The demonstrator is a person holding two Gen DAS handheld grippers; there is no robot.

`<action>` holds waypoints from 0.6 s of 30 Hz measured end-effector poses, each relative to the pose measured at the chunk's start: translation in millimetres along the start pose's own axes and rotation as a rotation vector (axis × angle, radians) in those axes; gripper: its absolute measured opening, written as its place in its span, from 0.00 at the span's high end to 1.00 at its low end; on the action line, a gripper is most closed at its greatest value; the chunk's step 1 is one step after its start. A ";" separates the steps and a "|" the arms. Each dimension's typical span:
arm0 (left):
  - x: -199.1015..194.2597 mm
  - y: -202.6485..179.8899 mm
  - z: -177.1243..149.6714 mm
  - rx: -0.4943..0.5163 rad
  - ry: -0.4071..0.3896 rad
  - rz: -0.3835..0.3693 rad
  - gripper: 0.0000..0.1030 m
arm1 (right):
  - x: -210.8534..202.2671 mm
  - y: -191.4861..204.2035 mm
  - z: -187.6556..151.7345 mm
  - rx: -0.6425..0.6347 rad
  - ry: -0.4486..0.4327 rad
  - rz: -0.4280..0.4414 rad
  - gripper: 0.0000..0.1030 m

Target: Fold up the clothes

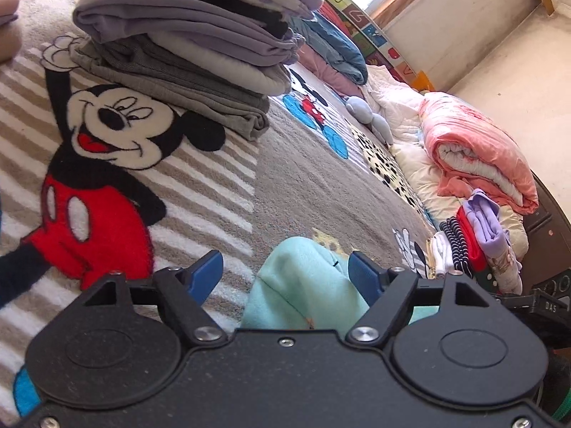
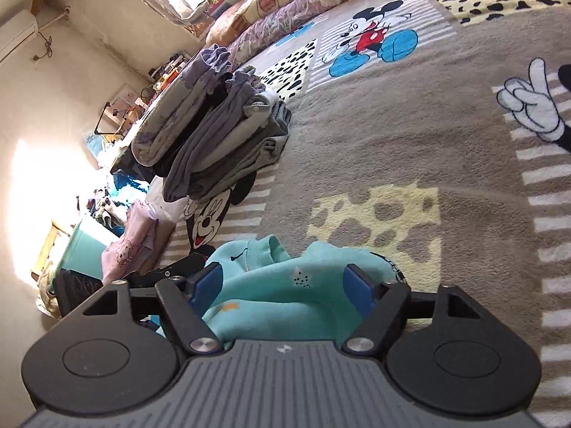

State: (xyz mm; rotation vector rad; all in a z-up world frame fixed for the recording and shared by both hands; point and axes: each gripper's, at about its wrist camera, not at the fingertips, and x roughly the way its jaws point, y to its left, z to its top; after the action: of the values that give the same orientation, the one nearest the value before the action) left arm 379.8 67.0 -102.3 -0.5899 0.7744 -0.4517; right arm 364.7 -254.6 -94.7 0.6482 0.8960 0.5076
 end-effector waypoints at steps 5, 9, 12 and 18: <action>13.0 -2.3 -8.5 0.028 0.047 -0.047 0.49 | 0.1 7.5 -13.1 -0.031 0.000 0.080 0.74; 3.5 -15.4 -16.1 0.121 0.026 -0.053 0.80 | -14.3 21.2 -28.0 -0.101 -0.040 0.094 0.84; -9.5 -27.0 -22.7 0.181 0.000 -0.074 0.82 | -32.8 32.1 -41.2 -0.170 -0.077 0.086 0.85; -41.0 -46.4 -46.3 0.248 -0.023 -0.082 0.82 | -72.6 49.5 -74.0 -0.253 -0.151 0.110 0.90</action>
State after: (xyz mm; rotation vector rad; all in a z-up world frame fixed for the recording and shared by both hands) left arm 311.3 40.9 -77.8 -0.3951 0.6614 -0.6054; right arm 257.6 -244.8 -54.6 0.4995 0.6428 0.6502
